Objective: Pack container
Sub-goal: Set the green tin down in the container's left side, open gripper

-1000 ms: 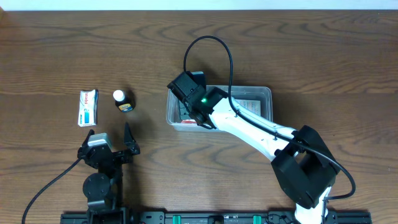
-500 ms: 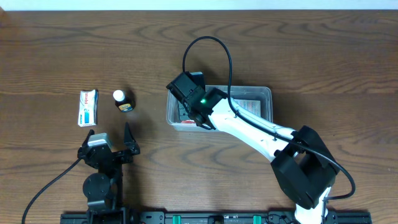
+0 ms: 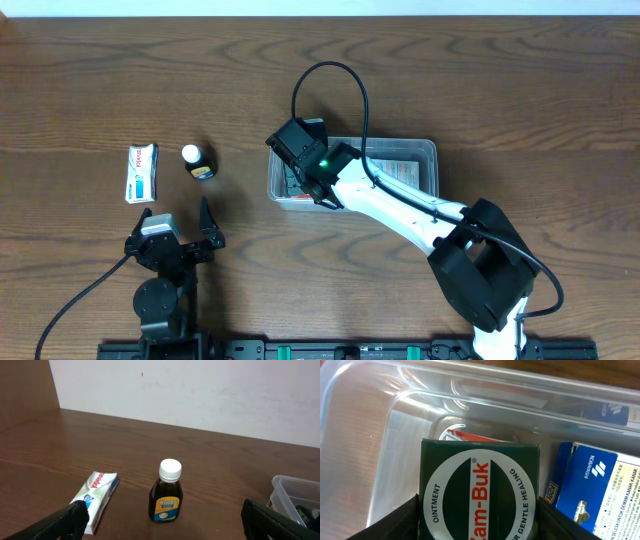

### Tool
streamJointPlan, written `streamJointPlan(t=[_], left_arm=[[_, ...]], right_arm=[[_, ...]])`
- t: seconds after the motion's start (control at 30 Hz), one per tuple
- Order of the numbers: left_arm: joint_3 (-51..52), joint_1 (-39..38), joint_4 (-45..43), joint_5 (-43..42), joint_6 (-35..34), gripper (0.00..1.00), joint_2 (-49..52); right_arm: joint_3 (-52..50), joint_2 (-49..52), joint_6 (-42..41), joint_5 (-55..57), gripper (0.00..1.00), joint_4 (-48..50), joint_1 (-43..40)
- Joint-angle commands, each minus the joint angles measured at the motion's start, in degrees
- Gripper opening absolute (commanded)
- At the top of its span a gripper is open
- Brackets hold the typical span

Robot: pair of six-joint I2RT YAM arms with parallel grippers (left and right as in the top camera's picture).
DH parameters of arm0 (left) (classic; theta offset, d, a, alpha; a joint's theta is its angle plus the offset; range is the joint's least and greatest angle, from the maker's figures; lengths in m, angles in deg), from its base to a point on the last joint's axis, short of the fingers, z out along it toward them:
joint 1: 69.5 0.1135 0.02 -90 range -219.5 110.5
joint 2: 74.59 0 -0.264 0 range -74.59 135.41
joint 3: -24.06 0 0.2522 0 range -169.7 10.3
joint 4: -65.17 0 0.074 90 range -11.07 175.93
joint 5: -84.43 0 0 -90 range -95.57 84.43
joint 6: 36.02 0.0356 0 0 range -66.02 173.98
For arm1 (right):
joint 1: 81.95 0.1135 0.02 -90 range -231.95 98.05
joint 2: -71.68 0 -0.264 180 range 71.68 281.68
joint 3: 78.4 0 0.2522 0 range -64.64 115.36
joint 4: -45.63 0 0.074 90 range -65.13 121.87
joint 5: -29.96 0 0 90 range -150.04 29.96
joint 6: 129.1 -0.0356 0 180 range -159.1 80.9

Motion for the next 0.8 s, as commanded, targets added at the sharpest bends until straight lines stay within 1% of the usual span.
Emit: streamJointPlan(t=[0.0,0.27,0.37,0.47,0.57,0.67,0.77], left_arm=[[1.14,0.04,2.10,1.14,0.79,0.98,-0.28],[1.14,0.04,2.10,1.14,0.79,0.98,-0.28],[1.14,0.04,2.10,1.14,0.79,0.98,-0.28],[1.14,0.04,2.10,1.14,0.79,0.98,-0.28],[1.14,0.04,2.10,1.14,0.79,0.98,-0.28],[1.14,0.04,2.10,1.14,0.79,0.98,-0.28],[1.14,0.04,2.10,1.14,0.79,0.98,-0.28]], right_arm=[[-0.26,0.59,-0.87,0.35,0.66,0.00,0.52],[-0.26,0.59,-0.90,0.37,0.68,-0.02,0.52],[-0.26,0.59,-0.90,0.39,0.71,0.04,0.52],[-0.15,0.31,-0.85,0.68,0.78,0.00,0.50],[-0.07,-1.53,0.04,1.31,0.89,-0.13,0.46],[0.76,-5.25,1.75,3.21,0.95,-0.57,0.48],[1.40,-10.45,2.80,6.82,0.99,-0.72,0.42]])
